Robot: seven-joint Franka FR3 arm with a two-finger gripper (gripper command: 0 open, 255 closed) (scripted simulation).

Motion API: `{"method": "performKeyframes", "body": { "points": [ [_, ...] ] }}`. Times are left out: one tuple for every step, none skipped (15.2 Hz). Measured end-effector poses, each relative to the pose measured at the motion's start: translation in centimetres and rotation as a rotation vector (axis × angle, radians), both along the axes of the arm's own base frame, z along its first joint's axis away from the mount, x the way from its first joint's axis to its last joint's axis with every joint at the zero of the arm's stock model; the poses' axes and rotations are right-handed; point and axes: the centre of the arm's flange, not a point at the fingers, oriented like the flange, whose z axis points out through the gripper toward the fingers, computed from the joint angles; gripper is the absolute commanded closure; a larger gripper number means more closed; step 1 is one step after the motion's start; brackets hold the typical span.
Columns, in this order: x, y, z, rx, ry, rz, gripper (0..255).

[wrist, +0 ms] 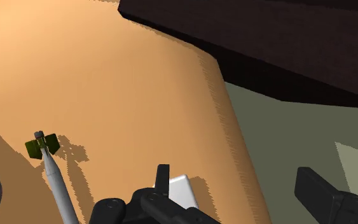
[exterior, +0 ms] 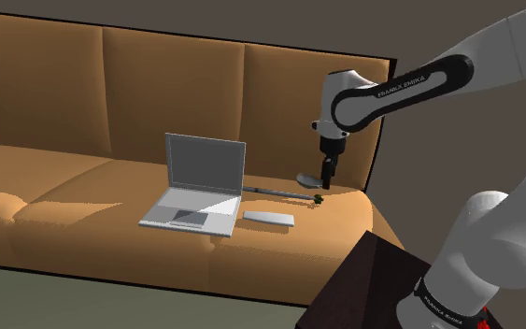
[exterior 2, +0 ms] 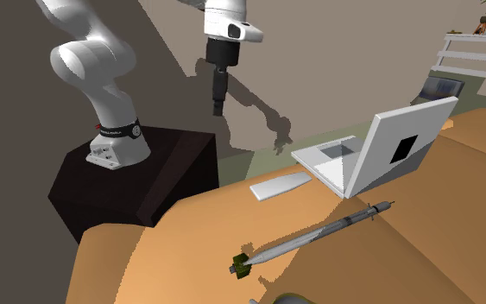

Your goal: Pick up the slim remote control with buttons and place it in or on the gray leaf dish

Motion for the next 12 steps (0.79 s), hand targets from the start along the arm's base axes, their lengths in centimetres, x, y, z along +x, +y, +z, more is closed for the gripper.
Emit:
{"method": "performKeyframes", "body": {
  "points": [
    [0.8, -0.1, -1.1, 0.005, -0.004, 0.017, 0],
    [1.8, -0.1, -1.9, 0.010, -0.008, 0.034, 0],
    [2.4, -0.2, -2.9, 0.015, -0.012, 0.051, 0],
    [3.3, -0.2, -4.1, 0.020, -0.016, 0.067, 0],
    [4.1, -0.3, -5.0, 0.025, -0.021, 0.084, 0],
    [4.5, 0.0, -5.9, 0.030, -0.024, 0.101, 0],
    [5.5, 0.1, -7.1, 0.035, -0.029, 0.118, 0],
    [6.4, 0.3, -8.1, 0.040, -0.033, 0.135, 0],
    [7.0, 0.4, -9.1, 0.045, -0.037, 0.152, 0],
    [8.2, 0.6, -9.8, 0.050, -0.041, 0.169, 0],
    [9.0, 0.6, -10.7, 0.055, -0.045, 0.185, 0],
    [9.7, 0.5, -11.6, 0.059, -0.049, 0.202, 0]
  ]
}}
